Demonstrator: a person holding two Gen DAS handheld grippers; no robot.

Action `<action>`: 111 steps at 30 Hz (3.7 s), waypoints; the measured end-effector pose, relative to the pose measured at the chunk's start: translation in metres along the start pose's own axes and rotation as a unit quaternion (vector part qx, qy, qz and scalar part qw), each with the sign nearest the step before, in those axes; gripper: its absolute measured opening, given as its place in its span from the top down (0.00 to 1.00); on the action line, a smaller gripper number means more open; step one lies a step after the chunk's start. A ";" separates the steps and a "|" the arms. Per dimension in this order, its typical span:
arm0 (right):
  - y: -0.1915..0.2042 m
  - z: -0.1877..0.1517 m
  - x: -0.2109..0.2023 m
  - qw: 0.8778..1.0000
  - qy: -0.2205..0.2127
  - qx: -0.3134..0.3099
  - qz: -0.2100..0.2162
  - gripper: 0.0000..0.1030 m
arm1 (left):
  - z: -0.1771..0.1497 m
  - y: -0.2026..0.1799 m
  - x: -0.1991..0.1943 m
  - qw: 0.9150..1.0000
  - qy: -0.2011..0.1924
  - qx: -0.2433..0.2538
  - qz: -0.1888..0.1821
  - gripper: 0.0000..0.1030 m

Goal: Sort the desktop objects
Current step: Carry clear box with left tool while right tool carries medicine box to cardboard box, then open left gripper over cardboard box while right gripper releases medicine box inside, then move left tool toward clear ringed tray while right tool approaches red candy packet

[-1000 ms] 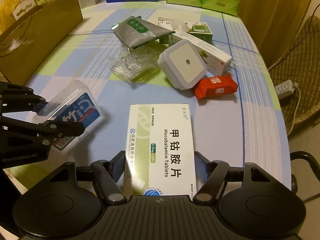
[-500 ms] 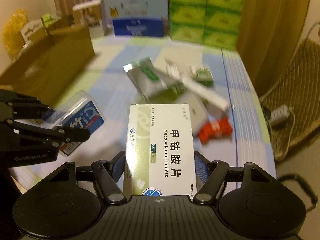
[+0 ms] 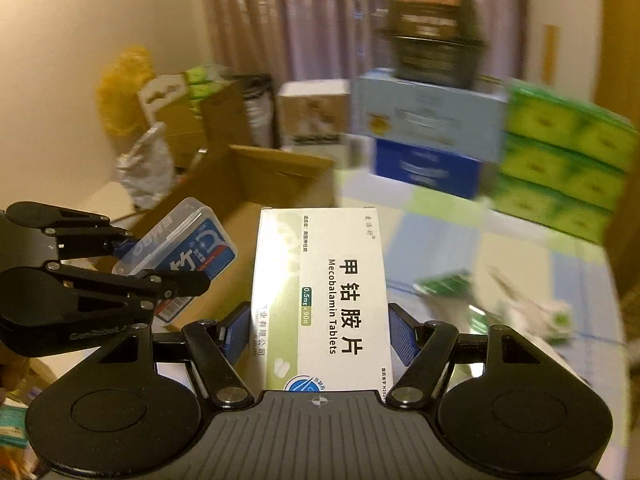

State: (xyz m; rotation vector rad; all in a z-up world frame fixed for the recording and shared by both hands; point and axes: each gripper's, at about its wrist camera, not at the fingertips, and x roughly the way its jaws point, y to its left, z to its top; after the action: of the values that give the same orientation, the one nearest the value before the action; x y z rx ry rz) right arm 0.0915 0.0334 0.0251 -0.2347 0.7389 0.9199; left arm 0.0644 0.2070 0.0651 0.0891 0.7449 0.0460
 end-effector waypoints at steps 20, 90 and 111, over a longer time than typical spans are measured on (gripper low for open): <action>0.086 0.053 0.137 0.997 0.057 0.017 0.045 0.34 | -0.040 0.136 0.060 0.998 0.045 -0.041 0.036 0.74; -0.195 -0.188 -0.131 0.960 -0.004 0.212 -0.181 0.02 | -0.039 -0.192 0.070 0.989 0.037 0.043 -0.134 0.01; -0.225 -0.176 -0.034 0.988 0.058 -0.002 -0.146 0.02 | -0.021 -0.205 0.172 0.982 0.026 0.082 -0.165 0.02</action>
State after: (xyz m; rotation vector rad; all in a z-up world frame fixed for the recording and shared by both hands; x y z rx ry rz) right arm 0.1718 -0.2085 -0.1076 -0.3921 0.7866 0.6320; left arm 0.1787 0.0170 -0.0862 0.1198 0.8074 -0.3313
